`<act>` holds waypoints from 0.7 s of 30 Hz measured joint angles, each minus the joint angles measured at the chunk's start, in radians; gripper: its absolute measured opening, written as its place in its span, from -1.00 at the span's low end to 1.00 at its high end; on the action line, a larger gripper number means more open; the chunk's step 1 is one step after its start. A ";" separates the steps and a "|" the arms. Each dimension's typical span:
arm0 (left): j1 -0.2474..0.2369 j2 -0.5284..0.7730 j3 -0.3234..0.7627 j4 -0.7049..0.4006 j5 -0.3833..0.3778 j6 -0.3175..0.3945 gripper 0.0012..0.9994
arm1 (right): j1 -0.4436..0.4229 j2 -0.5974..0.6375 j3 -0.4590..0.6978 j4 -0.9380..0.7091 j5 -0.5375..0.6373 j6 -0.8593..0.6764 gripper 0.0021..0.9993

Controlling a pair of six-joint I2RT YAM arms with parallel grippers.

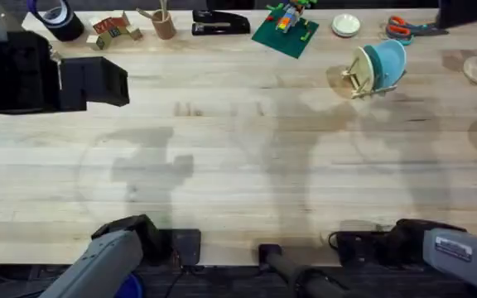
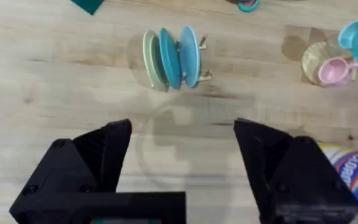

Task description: Pick up the plates from the table one by one and place each into a slot on the dish rack.

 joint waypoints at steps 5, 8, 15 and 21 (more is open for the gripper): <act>0.000 0.000 0.000 0.000 0.000 0.000 0.99 | 0.000 -0.085 0.000 -0.053 0.000 0.000 0.99; 0.000 0.000 0.000 0.000 0.000 0.000 0.99 | 0.000 -0.126 0.000 -0.075 0.000 0.000 0.99; 0.000 0.000 0.000 0.000 0.000 0.000 0.99 | 0.000 -0.210 0.000 -0.128 0.000 0.000 0.99; 0.000 0.000 0.000 0.000 0.000 0.000 0.99 | 0.000 -0.301 0.000 -0.197 0.000 0.000 0.99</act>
